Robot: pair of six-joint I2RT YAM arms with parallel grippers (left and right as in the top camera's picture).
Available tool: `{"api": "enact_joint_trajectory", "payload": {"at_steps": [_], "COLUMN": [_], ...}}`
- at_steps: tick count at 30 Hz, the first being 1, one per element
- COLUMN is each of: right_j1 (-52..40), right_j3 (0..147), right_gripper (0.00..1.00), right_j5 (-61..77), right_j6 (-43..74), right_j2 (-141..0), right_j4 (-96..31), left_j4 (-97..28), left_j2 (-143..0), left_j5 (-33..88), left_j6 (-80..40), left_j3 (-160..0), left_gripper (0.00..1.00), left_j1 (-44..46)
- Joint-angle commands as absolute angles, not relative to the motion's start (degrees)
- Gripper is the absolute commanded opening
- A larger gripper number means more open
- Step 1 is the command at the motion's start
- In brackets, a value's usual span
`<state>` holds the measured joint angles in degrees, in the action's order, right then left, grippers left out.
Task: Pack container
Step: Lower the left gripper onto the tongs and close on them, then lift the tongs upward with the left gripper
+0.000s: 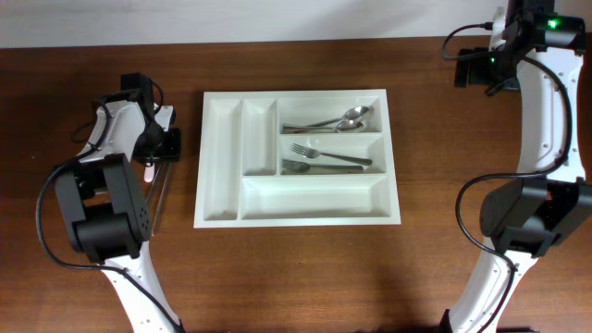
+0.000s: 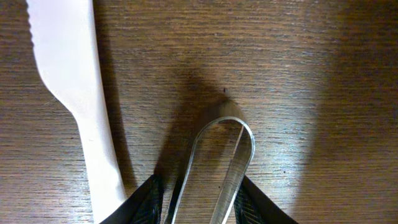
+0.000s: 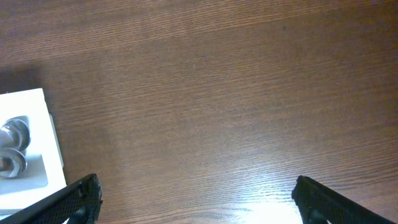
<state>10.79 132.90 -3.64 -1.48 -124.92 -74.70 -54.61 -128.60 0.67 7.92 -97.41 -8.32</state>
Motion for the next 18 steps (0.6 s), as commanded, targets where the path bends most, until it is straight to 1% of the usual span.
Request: {"api": "enact_joint_trajectory", "payload": {"at_steps": [1, 8, 16, 17, 18], "right_j1": [10.6, 10.6, 10.6, 10.6, 10.6], "right_j3": [132.7, 132.7, 132.7, 132.7, 132.7], "right_gripper": [0.99, 0.99, 0.99, 0.99, 0.99], "right_j5": [-4.3, -4.3, -4.3, -4.3, -4.3], "right_j6": [-0.8, -0.8, -0.8, -0.8, -0.8], "right_j2": [-125.1, -125.1, -125.1, -125.1, -125.1], "right_j4": [-74.5, -74.5, -74.5, -74.5, -74.5], "left_j4": [-56.5, -61.9, -63.7, -63.7, -63.6], "left_j2": [-131.5, -131.4, -131.5, -131.5, -131.5], "left_j5": [2.2, 2.2, 2.2, 2.2, 2.2], "left_j6": [8.7, 8.7, 8.7, 8.7, 8.7], "left_j3": [-97.4, -97.4, -97.4, -97.4, -97.4], "left_gripper": [0.39, 0.38, 0.39, 0.39, 0.36], "left_j1": [-8.3, -8.3, -8.3, -8.3, -8.3]}}
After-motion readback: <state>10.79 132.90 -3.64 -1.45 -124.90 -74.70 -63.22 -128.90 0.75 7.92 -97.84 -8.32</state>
